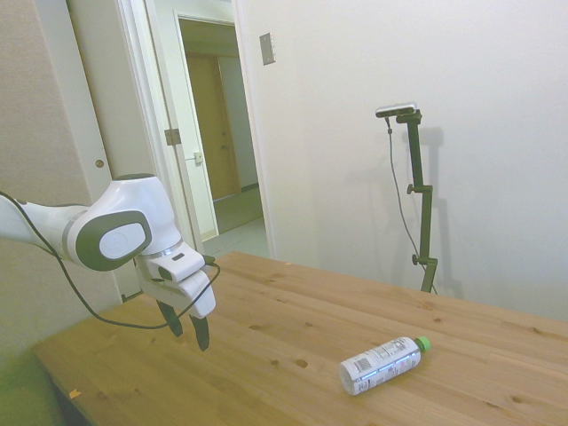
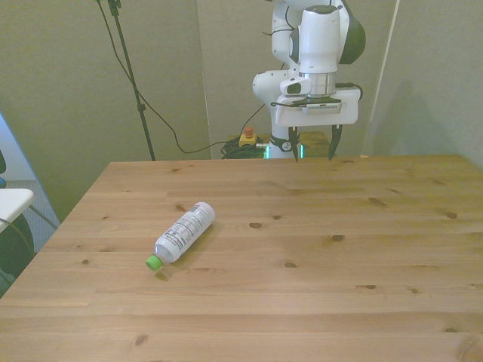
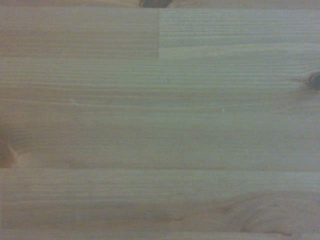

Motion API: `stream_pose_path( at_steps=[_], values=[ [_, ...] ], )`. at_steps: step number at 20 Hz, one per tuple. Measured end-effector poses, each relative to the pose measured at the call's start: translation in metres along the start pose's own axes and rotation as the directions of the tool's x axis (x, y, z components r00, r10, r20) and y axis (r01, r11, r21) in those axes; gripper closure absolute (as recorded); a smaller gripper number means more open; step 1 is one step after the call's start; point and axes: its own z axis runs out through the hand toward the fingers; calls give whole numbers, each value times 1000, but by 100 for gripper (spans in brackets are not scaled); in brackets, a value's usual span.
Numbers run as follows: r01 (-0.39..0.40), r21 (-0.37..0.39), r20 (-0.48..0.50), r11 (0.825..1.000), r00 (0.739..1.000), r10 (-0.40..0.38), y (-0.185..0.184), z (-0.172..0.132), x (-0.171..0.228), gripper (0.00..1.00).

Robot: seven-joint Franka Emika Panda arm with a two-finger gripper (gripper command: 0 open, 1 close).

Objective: Stand the water bottle

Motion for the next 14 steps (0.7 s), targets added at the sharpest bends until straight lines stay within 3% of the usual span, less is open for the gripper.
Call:
stream_pose_path(
  at_steps=[6,9,14],
  values=[
    [-47,24,-22,999,999,48,0,-16,22,0],
    [-106,45,-57,993,992,109,5,-44,65,0],
    [-218,61,-118,974,968,223,35,-75,171,0]
  ],
)
